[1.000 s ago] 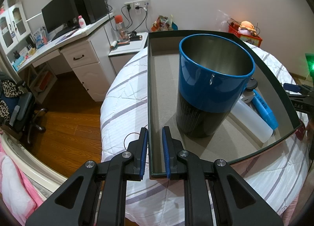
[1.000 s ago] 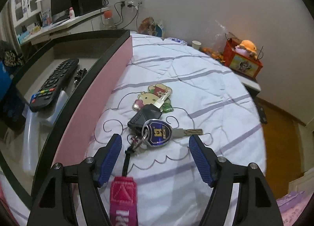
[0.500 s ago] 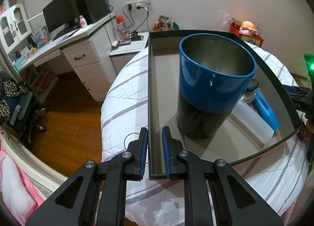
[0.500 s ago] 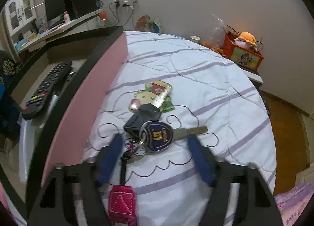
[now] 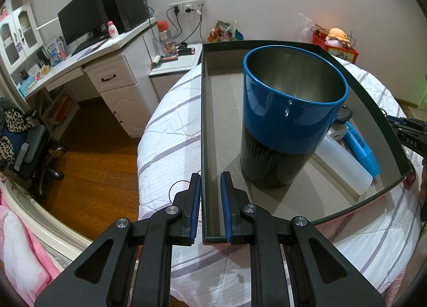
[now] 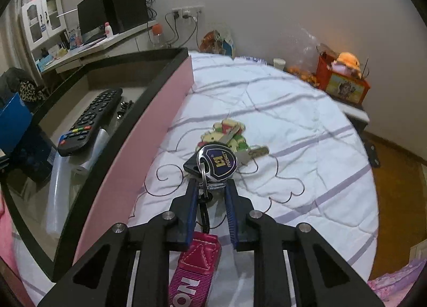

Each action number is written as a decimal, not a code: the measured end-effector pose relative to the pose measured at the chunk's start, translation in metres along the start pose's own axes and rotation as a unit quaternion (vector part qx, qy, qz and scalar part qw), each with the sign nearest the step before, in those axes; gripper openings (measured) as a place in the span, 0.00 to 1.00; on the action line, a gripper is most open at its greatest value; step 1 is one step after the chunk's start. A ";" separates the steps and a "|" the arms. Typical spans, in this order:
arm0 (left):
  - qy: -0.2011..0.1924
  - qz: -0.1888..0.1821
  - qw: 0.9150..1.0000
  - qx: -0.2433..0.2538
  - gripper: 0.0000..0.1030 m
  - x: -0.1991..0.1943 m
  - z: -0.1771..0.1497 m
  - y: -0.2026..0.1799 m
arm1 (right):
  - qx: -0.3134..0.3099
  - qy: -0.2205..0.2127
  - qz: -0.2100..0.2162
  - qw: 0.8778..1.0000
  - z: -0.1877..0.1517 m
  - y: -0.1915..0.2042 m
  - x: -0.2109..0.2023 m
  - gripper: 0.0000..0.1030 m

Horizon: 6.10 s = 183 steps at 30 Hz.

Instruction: Organize rigid objects

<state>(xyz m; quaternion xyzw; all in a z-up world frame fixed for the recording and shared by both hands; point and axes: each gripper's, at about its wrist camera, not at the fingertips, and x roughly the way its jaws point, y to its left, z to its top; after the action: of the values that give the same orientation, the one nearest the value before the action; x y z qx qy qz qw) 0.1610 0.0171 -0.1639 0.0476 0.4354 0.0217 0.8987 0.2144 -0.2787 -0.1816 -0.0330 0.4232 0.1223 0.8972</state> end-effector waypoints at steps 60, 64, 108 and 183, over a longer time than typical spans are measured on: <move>0.001 0.000 1.000 0.003 0.13 -0.002 -0.002 0.001 | -0.049 0.007 0.014 0.999 0.006 0.016 0.010 0.13; 0.001 0.001 1.000 0.003 0.13 -0.002 -0.002 0.001 | -0.022 -0.007 0.006 1.000 0.000 0.003 0.000 0.07; 0.001 0.002 1.000 0.003 0.13 -0.003 -0.004 0.003 | -0.019 -0.052 0.036 0.998 -0.006 -0.013 -0.016 0.06; 0.001 -0.002 1.000 0.004 0.14 0.003 0.000 -0.003 | -0.155 -0.088 -0.001 0.984 0.111 0.087 0.012 0.07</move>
<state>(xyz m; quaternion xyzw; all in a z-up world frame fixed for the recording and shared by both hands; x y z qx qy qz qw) 0.1627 0.0146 -0.1667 0.0501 0.4367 0.0187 0.8980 0.2840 -0.1738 -0.1162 -0.1608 0.3182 0.1880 0.9151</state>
